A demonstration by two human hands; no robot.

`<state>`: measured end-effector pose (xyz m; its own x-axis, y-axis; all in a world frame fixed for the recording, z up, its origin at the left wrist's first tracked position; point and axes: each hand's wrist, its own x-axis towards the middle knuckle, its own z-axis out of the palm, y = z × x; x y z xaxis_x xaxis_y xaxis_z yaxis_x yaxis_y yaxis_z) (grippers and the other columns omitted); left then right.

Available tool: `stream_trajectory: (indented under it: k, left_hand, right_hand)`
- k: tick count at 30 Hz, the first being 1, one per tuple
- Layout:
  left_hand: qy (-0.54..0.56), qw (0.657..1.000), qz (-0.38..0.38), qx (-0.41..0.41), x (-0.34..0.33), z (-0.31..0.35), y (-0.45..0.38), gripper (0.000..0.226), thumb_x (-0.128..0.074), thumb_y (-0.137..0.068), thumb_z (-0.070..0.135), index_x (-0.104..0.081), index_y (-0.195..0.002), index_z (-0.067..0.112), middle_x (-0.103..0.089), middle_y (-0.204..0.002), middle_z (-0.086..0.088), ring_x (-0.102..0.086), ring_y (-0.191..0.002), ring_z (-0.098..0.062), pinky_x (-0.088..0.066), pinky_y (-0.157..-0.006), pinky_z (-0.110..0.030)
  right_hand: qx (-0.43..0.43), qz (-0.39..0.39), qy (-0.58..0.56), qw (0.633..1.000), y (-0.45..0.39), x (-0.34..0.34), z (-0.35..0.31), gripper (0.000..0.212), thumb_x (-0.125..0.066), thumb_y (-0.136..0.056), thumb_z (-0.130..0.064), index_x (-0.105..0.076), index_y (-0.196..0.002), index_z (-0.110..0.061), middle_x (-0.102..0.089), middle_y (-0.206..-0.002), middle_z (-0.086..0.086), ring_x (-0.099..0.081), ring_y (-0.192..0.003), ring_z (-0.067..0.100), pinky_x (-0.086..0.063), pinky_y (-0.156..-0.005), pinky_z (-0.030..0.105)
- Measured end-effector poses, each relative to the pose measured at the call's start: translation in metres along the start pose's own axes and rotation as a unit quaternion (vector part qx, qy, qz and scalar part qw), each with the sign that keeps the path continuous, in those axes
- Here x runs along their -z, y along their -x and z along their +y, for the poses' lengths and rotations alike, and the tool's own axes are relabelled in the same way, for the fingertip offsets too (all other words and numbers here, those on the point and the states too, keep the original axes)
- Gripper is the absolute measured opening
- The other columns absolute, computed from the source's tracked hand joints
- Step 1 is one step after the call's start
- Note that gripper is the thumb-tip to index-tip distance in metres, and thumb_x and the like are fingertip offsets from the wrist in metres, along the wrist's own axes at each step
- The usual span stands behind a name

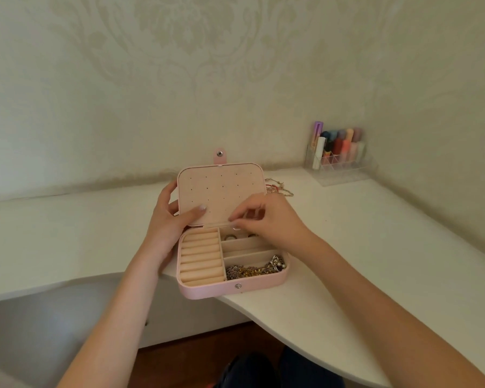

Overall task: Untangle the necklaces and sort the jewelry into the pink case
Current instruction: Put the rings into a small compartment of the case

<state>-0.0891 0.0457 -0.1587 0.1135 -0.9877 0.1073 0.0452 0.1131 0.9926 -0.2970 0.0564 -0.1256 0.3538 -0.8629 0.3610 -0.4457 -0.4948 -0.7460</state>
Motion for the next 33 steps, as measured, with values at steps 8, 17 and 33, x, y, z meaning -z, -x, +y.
stream_trajectory:
  k: [8, 17, 33]
  left_hand:
    - [0.014, 1.0, 0.011, -0.002, 0.0, 0.003, 0.003, 0.078, -0.078, -0.073, 0.013, -0.038, -0.137, 0.033, -0.067, -0.113, -0.006, -0.069, -0.094, -0.024, -0.056, -0.072, -0.038]
    - [0.125, 0.99, 0.067, 0.006, 0.005, 0.012, 0.011, 0.047, -0.058, -0.087, 0.006, -0.054, -0.129, 0.026, -0.071, -0.108, -0.003, -0.07, -0.091, -0.023, -0.057, -0.076, -0.039]
    - [0.106, 0.993, 0.049, 0.004, -0.001, 0.014, 0.01, 0.047, -0.059, -0.084, 0.003, -0.059, -0.125, 0.026, -0.074, -0.097, -0.003, -0.07, -0.082, -0.02, -0.055, -0.066, -0.03]
  right_hand:
    - [0.007, 0.067, 0.001, 0.998, 0.0, 0.013, 0.016, 0.011, -0.068, -0.085, -0.015, -0.075, -0.093, -0.018, -0.068, -0.084, -0.011, -0.055, -0.073, -0.004, -0.04, -0.066, 0.009]
    - [-0.104, 0.168, 0.232, 0.952, -0.006, 0.038, 0.085, 0.03, -0.047, -0.095, -0.007, -0.063, -0.121, -0.007, -0.063, -0.119, 0.013, -0.055, -0.109, 0.03, -0.042, -0.089, 0.032]
    - [-0.042, 0.023, 0.33, 0.943, -0.03, 0.015, 0.08, 0.03, -0.043, -0.096, -0.029, -0.064, -0.118, -0.029, -0.065, -0.117, -0.002, -0.052, -0.11, 0.025, -0.043, -0.083, 0.037]
